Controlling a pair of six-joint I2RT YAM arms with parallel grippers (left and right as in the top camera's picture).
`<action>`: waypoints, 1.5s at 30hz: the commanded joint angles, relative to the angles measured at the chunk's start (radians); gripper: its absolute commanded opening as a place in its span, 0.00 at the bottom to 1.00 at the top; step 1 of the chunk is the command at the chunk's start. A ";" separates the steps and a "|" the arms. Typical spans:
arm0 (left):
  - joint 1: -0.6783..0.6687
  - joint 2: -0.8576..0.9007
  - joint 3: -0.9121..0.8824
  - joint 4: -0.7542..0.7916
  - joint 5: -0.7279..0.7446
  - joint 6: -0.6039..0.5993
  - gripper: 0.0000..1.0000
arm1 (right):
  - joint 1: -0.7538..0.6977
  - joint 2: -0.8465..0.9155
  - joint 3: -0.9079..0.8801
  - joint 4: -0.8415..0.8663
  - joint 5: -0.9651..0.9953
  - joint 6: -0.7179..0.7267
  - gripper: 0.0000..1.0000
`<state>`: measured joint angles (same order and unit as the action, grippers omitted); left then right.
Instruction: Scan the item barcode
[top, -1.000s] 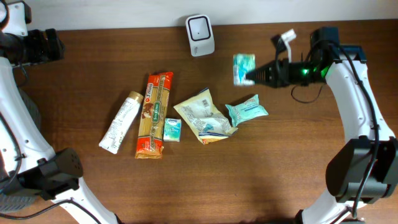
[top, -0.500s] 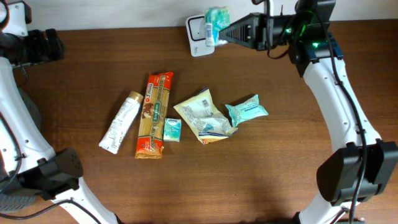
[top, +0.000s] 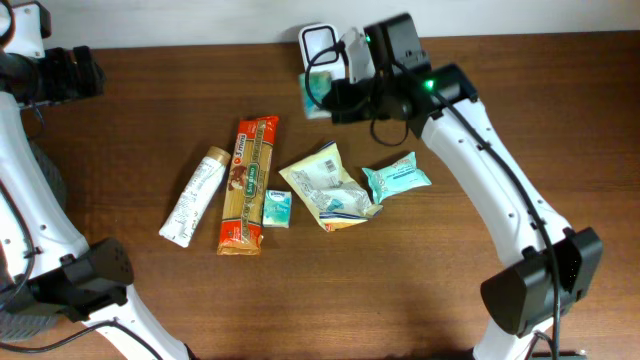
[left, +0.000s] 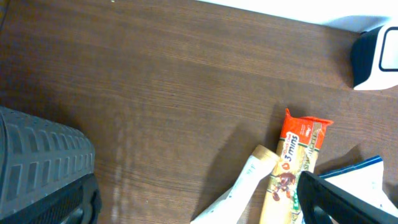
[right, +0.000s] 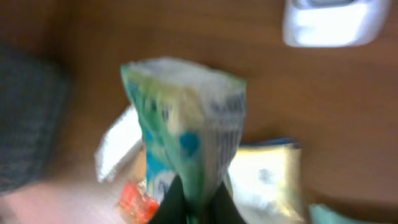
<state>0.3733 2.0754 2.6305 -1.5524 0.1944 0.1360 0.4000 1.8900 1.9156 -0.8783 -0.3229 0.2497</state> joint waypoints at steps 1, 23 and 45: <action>0.002 -0.027 0.011 0.002 0.007 0.012 0.99 | 0.035 0.039 0.228 -0.057 0.425 -0.150 0.04; 0.002 -0.027 0.011 0.002 0.007 0.012 0.99 | 0.084 0.679 0.308 0.851 0.885 -1.020 0.04; 0.003 -0.027 0.011 0.002 0.007 0.012 0.99 | -0.209 -0.002 0.308 -0.404 0.250 -0.136 0.04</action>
<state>0.3733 2.0754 2.6305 -1.5509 0.1947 0.1383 0.2790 1.8614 2.2391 -1.2030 -0.0128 -0.0227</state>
